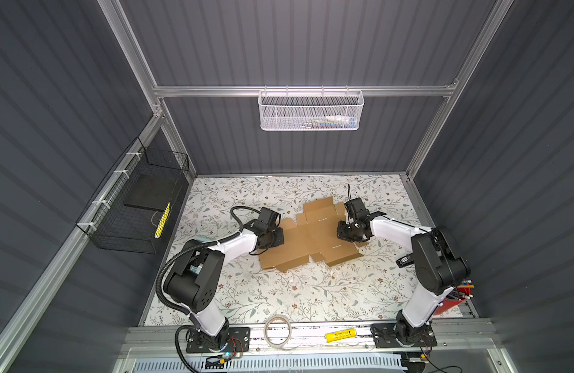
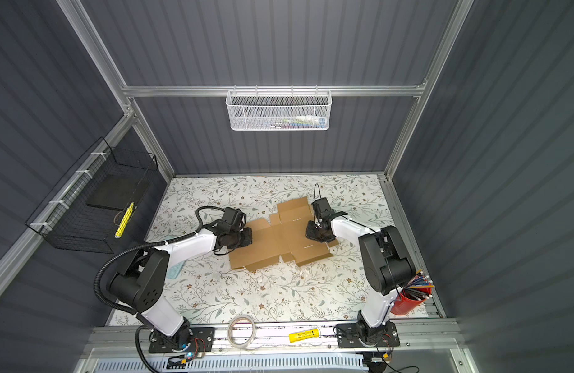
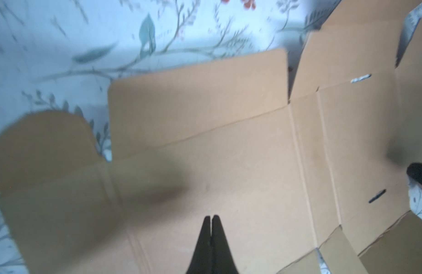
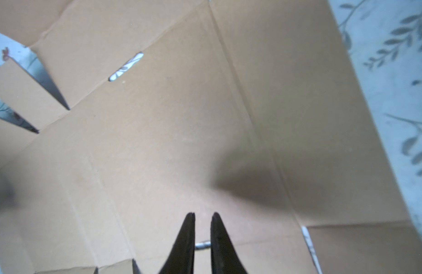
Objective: Assemble paper box
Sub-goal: Rotate the paper box at the center of the table.
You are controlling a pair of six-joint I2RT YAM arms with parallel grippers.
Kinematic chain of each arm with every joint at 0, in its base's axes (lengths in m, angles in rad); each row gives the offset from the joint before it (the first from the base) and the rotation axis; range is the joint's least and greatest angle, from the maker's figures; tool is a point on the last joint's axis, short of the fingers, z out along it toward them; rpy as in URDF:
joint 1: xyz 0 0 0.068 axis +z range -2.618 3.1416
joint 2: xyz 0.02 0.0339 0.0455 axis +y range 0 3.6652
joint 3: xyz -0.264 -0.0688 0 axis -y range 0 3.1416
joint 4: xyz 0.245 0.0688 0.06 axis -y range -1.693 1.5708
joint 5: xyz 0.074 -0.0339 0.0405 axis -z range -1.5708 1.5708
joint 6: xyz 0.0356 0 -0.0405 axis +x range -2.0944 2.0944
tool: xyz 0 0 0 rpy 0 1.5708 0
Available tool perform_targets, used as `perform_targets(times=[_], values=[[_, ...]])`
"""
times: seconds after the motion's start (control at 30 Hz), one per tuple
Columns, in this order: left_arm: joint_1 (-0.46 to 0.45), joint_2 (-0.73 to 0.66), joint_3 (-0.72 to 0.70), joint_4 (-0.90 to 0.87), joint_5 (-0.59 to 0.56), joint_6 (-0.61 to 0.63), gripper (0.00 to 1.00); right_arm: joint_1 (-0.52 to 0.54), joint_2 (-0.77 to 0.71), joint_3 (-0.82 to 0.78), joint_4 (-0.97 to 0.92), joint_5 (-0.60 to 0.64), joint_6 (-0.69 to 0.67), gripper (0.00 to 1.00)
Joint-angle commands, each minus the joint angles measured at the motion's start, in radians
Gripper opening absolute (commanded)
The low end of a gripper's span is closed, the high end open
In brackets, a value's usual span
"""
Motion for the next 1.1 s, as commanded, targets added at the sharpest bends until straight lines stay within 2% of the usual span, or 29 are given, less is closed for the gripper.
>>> perform_targets(times=[0.0,0.23,0.43,0.6,0.87,1.07], values=[[-0.002,0.024,0.085,-0.085,-0.054,0.079,0.0,0.013,-0.078,-0.052,-0.012,-0.016,0.022,0.18],[0.007,0.128,0.193,-0.104,-0.068,0.123,0.0,0.073,-0.221,-0.162,-0.037,0.046,0.082,0.2],[0.024,0.207,0.242,-0.094,-0.05,0.133,0.0,0.134,-0.259,-0.203,-0.081,0.087,0.127,0.21],[0.03,0.245,0.246,-0.093,-0.043,0.136,0.0,0.158,-0.232,-0.222,-0.049,0.077,0.157,0.21],[0.038,0.242,0.172,-0.064,-0.051,0.112,0.0,0.173,-0.157,-0.229,0.003,0.058,0.175,0.2],[0.039,0.226,0.12,-0.039,-0.048,0.094,0.0,0.168,-0.114,-0.214,0.012,0.072,0.165,0.14]])
